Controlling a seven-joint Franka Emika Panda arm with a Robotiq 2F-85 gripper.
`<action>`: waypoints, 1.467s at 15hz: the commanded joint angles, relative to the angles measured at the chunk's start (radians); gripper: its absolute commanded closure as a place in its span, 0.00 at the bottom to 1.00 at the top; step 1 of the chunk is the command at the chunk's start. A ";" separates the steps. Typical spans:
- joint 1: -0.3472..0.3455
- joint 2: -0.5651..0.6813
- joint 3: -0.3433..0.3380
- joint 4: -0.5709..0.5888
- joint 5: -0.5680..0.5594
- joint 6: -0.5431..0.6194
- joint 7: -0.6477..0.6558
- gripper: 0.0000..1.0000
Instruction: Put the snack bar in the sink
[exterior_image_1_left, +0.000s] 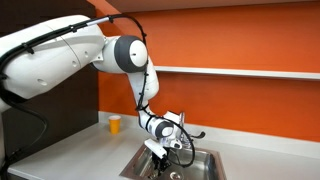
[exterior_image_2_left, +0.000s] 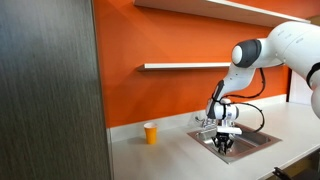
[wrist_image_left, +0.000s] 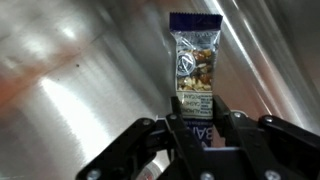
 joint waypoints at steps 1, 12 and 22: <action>-0.014 0.024 0.003 0.050 0.001 -0.049 -0.010 0.38; 0.012 -0.061 -0.008 -0.047 0.002 0.001 0.008 0.00; 0.087 -0.301 -0.023 -0.324 -0.045 0.109 -0.004 0.00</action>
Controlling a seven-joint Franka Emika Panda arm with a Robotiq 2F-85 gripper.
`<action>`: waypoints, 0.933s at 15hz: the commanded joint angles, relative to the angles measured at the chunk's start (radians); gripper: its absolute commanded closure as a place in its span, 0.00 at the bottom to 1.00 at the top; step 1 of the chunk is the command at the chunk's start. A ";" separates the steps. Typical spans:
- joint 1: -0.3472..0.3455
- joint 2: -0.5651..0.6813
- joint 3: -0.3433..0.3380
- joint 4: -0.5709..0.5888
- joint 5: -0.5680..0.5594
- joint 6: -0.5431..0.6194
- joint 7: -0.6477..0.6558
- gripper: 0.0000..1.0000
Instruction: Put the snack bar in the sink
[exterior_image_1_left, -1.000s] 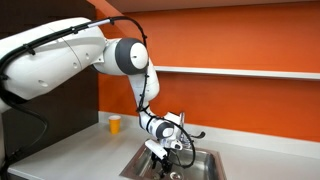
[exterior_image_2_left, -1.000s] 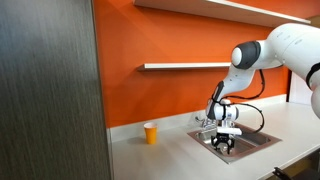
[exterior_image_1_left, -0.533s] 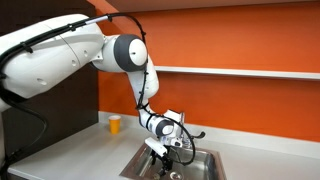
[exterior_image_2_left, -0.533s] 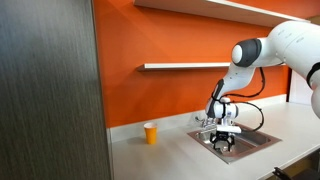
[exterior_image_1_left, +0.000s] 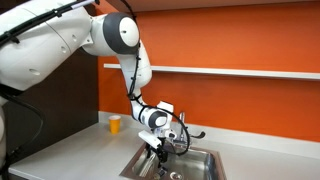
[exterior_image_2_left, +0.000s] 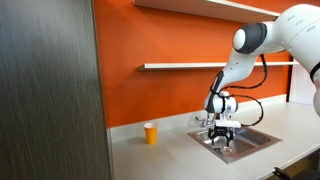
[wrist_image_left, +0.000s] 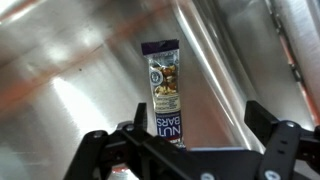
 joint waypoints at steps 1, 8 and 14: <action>0.045 -0.148 -0.022 -0.173 -0.041 0.065 -0.004 0.00; 0.110 -0.350 -0.031 -0.433 -0.104 0.188 0.002 0.00; 0.189 -0.506 -0.029 -0.637 -0.137 0.255 0.041 0.00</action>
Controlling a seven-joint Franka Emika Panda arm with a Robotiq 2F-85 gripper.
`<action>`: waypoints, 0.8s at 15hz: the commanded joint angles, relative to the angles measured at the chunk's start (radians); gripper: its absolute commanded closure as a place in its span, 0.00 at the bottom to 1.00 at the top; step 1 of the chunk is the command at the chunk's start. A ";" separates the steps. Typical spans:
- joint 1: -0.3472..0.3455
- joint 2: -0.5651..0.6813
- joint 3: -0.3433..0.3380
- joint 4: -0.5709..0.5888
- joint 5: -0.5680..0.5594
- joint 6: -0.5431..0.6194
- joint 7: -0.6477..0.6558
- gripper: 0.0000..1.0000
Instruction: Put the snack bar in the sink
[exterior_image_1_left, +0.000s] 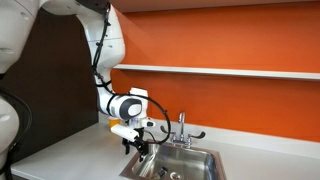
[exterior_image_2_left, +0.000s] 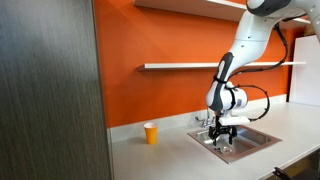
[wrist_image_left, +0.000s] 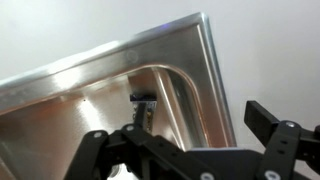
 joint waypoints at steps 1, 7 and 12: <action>0.052 -0.132 -0.008 -0.146 -0.042 0.038 0.047 0.00; 0.100 -0.226 0.014 -0.273 -0.034 0.071 0.070 0.00; 0.110 -0.277 0.027 -0.353 -0.018 0.103 0.077 0.00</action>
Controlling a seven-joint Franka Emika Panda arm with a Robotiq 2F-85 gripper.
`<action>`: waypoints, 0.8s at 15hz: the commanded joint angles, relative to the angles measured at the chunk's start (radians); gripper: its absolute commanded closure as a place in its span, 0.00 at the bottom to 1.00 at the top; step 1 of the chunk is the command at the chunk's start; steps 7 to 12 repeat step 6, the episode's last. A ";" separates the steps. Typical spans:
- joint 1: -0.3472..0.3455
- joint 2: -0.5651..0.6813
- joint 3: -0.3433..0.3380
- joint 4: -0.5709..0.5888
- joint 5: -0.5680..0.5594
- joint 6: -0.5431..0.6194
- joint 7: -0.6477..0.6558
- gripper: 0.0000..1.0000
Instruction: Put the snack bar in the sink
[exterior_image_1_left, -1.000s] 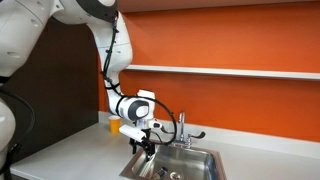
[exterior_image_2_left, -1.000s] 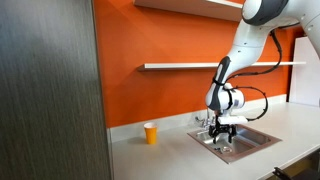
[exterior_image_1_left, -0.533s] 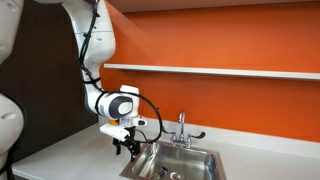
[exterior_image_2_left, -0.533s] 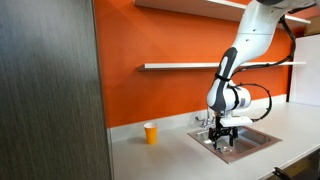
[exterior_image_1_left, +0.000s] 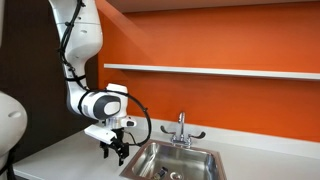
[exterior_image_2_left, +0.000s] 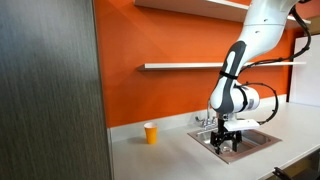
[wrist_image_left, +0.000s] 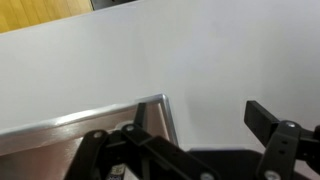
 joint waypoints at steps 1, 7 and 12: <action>-0.012 -0.011 0.013 -0.014 -0.008 0.004 0.010 0.00; -0.011 -0.030 0.014 -0.037 -0.006 0.011 0.015 0.00; -0.011 -0.030 0.014 -0.037 -0.006 0.011 0.015 0.00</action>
